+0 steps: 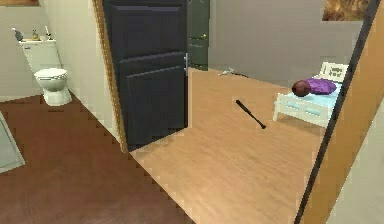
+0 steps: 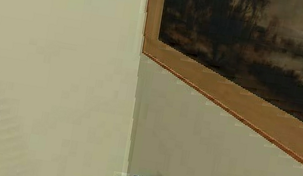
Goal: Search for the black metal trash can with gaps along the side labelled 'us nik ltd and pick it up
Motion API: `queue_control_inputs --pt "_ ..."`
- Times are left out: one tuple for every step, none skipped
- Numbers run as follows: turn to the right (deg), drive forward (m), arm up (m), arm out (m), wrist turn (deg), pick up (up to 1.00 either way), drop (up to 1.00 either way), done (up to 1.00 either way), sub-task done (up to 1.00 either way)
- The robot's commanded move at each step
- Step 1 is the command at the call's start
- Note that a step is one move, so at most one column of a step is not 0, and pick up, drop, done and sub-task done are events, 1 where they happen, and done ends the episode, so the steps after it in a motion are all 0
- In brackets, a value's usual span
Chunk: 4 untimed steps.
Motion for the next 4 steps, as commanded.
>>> queue_control_inputs --pt "0.0 0.0 0.0 0.0 45.0 0.0 0.0 0.0 0.0" --pt "0.0 0.0 0.0 0.0 27.0 0.0 0.0 0.0 0.0" --pt "0.0 0.0 -0.3 0.0 0.0 0.0 0.0 0.0 0.0" --pt "0.0 0.0 0.0 0.0 0.0 1.0 0.0 0.0 0.0"
